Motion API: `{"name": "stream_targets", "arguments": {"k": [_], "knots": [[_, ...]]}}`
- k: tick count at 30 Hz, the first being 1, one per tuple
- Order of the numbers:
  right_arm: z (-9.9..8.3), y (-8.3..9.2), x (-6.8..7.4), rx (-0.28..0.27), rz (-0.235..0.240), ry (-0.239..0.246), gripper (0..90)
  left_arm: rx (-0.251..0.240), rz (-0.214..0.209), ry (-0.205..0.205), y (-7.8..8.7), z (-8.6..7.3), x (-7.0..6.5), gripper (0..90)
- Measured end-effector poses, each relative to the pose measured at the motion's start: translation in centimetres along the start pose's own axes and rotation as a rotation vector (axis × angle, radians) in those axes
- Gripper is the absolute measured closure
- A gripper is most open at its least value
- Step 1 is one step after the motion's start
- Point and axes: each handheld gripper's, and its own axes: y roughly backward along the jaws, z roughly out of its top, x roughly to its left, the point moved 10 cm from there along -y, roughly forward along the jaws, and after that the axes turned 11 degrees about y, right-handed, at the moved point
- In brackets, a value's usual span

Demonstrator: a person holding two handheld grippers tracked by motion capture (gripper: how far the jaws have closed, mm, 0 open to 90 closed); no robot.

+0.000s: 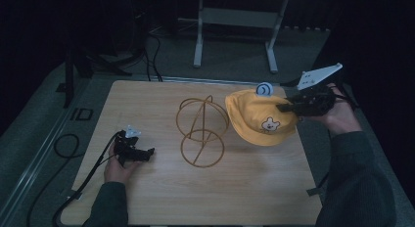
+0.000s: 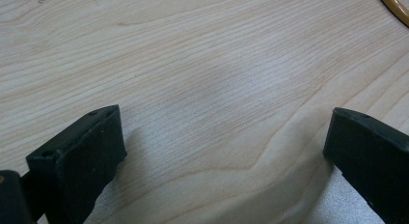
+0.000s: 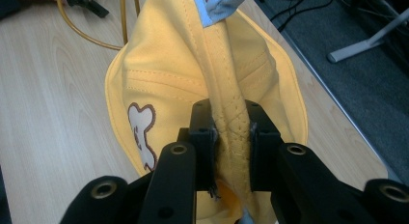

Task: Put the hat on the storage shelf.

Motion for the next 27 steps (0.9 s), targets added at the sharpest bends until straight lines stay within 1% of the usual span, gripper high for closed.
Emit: {"name": "stream_targets", "arguments": {"k": [8, 9, 14, 27], "knots": [[0.6, 0.2, 0.0, -0.026, 0.001, 0.004, 76.9, 0.000, 0.000, 0.001, 0.0, 0.0, 0.0, 0.6], [0.9, 0.2, 0.0, -0.039, 0.000, 0.004, 76.9, 0.000, 0.000, 0.000, 0.0, 0.0, 0.0, 0.6], [1.4, 0.4, 0.0, -0.056, -0.002, 0.008, 76.9, 0.000, 0.000, 0.000, 0.0, 0.0, 0.0, 0.6], [2.3, 0.6, 0.1, -0.074, 0.003, 0.021, 76.9, 0.000, 0.000, 0.001, 0.0, 0.0, 0.0, 0.6]]}}
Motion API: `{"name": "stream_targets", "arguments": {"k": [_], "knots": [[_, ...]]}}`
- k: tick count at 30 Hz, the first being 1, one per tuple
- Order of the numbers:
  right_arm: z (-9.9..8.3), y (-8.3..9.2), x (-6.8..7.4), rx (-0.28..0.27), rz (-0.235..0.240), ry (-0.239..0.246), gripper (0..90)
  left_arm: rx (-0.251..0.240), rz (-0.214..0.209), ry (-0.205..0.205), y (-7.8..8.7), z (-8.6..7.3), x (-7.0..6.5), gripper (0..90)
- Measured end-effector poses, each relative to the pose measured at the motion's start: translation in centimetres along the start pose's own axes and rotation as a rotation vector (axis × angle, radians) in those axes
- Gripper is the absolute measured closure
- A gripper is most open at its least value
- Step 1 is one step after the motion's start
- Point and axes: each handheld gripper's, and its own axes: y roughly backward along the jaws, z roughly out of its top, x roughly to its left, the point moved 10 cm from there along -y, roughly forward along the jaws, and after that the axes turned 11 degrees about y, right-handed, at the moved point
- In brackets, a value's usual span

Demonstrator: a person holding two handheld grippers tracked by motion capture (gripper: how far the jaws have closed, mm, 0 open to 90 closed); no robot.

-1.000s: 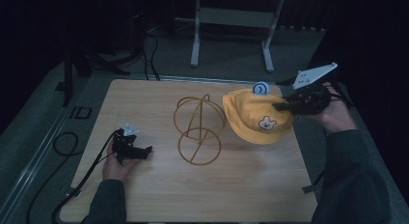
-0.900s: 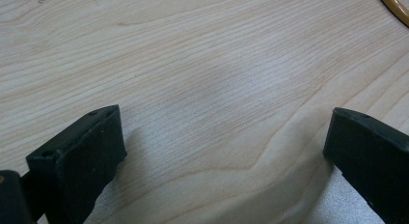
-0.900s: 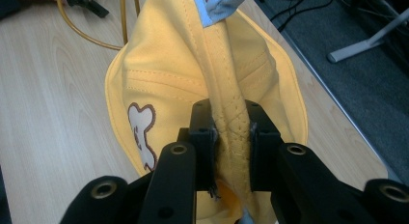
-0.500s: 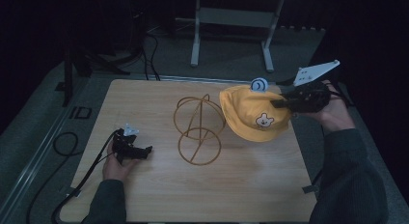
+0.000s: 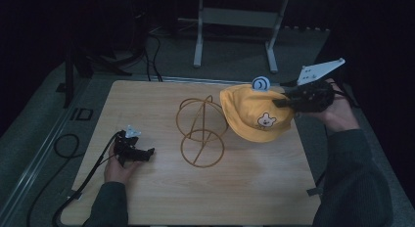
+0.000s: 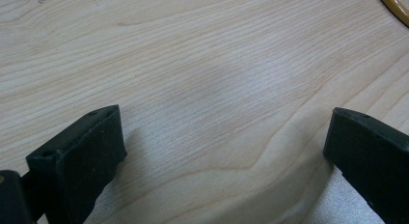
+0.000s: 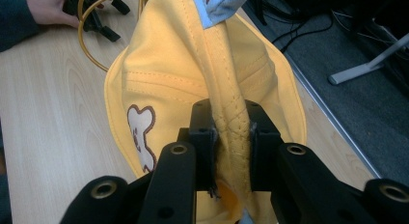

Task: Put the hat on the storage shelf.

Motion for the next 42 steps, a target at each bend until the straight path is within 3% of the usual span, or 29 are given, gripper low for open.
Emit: {"name": "stream_targets", "arguments": {"k": [42], "knots": [[4.2, -1.1, 0.3, -0.046, 0.025, 0.057, 77.0, 0.000, 0.000, 0.000, 0.0, 0.0, 0.0, 0.6]]}}
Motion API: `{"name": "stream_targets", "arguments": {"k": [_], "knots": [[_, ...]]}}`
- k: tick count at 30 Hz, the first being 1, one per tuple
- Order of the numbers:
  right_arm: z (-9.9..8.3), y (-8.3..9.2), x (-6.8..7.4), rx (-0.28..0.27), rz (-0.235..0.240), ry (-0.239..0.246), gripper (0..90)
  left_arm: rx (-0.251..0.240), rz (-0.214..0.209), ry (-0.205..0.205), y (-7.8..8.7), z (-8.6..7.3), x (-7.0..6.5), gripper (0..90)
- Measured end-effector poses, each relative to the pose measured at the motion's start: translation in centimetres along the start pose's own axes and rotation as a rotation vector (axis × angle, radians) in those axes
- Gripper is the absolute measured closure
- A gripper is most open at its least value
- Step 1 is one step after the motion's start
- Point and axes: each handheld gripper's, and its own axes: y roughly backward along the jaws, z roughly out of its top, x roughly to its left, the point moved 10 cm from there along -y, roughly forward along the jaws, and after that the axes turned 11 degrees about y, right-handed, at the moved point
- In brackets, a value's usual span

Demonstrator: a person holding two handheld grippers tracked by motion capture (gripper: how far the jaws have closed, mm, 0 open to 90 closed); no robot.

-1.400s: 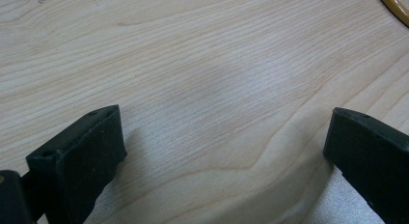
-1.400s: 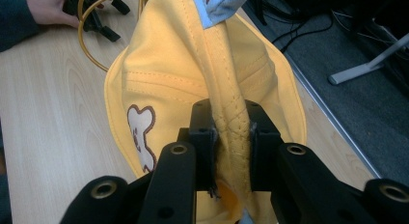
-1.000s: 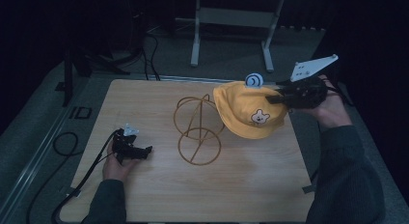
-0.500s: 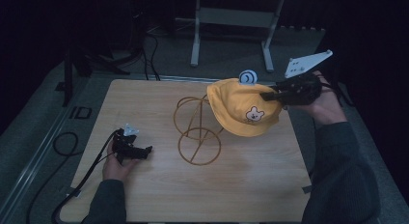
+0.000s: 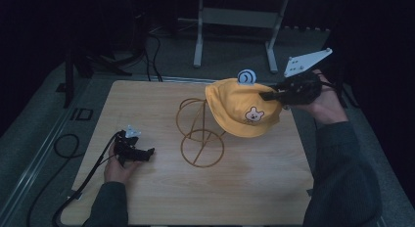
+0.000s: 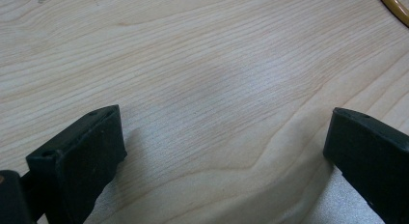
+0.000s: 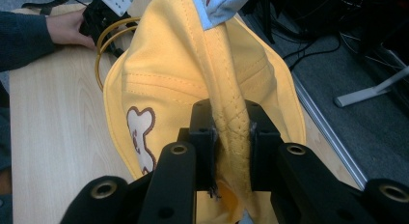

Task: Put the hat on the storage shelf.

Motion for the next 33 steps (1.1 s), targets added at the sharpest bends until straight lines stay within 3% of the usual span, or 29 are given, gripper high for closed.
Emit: {"name": "stream_targets", "arguments": {"k": [33], "knots": [[4.1, -1.3, 0.2, -0.019, 0.022, 0.054, 77.0, -0.002, 0.000, 0.000, 0.0, 0.0, 0.0, 0.6]]}}
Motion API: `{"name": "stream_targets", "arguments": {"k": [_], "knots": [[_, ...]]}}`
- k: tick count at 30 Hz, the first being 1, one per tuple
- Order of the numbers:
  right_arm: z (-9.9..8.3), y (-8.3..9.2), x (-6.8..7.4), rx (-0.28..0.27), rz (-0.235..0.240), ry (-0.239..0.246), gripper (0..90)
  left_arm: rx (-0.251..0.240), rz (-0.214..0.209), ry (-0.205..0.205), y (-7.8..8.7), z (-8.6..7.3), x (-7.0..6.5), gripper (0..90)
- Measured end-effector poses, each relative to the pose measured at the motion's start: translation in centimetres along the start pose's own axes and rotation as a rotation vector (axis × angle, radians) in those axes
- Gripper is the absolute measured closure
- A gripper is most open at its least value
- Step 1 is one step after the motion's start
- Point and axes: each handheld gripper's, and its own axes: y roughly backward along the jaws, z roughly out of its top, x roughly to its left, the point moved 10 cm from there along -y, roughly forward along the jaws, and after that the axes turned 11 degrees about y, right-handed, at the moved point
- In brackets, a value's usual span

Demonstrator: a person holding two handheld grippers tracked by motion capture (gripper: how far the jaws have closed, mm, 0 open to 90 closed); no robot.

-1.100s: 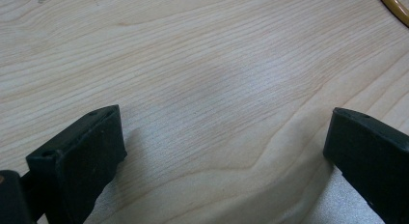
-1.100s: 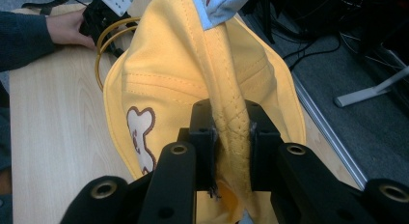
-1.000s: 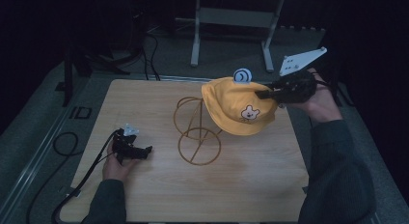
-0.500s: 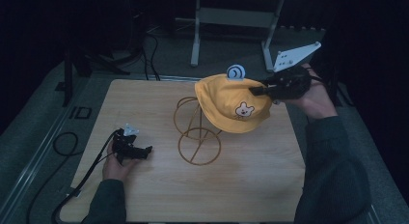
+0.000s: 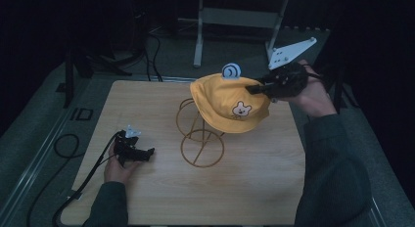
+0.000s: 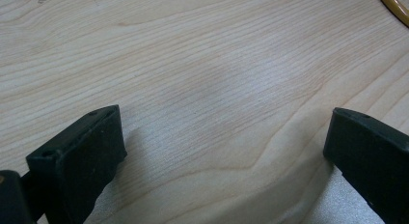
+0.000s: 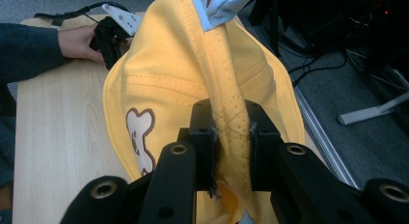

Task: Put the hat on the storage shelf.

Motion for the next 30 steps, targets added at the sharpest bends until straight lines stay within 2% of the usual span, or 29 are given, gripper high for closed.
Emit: {"name": "stream_targets", "arguments": {"k": [12, 30], "knots": [[1.6, -1.0, 0.4, -0.002, 0.024, 0.029, 77.0, 0.000, 0.000, 0.000, 0.0, 0.0, 0.0, 0.6], [3.9, -3.5, 0.8, 0.049, 0.061, 0.073, 76.6, 0.000, -0.001, 0.000, 0.0, 0.0, 0.0, 0.6]]}}
